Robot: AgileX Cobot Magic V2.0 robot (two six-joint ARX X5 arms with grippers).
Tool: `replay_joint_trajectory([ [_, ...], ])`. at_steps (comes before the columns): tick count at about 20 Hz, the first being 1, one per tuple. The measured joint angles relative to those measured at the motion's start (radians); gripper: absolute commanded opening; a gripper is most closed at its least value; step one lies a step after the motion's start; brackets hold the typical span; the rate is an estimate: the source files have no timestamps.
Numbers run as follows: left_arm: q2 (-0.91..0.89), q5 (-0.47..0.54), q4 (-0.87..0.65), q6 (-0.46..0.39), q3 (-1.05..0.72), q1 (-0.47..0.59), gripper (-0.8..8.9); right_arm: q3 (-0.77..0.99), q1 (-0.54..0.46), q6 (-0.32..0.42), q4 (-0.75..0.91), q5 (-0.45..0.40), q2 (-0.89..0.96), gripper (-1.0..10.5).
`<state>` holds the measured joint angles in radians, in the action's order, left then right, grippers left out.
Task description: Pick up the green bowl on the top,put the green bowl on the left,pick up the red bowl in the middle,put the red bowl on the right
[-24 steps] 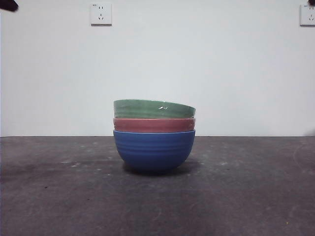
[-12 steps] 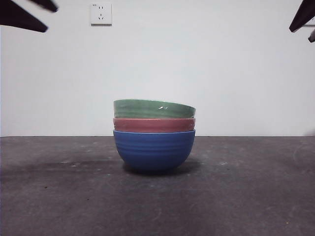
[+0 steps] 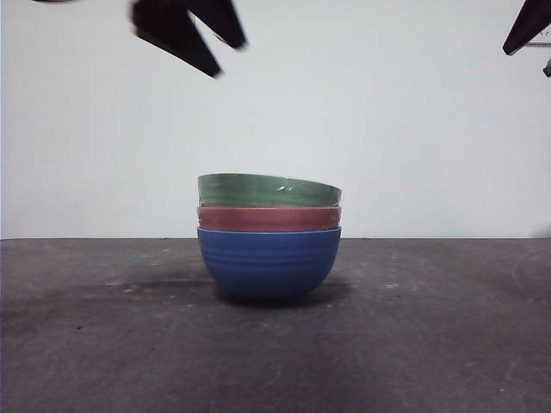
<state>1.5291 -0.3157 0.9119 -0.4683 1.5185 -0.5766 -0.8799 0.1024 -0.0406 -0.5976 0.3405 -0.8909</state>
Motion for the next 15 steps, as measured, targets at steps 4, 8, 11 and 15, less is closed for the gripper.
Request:
replay_joint_trajectory([
  [4, 0.137, 0.077, -0.002, -0.068, 0.055, -0.073, 4.04, 0.0, 0.0, 0.0, 0.0, 0.0, 0.0, 2.5],
  [8, 0.224, 0.078, 0.008, -0.094, 0.055, -0.092, 3.38, 0.0, 0.0, 0.0, 0.0, 0.0, 0.0, 2.5],
  [11, 0.257, 0.078, 0.021, -0.11, 0.055, -0.092, 3.04, 0.0, 0.0, 0.0, 0.0, 0.0, 0.0, 2.5],
  [15, 0.265, 0.077, 0.023, -0.123, 0.055, -0.092, 3.04, 0.0, 0.0, 0.0, 0.0, 0.0, 0.0, 2.5],
])
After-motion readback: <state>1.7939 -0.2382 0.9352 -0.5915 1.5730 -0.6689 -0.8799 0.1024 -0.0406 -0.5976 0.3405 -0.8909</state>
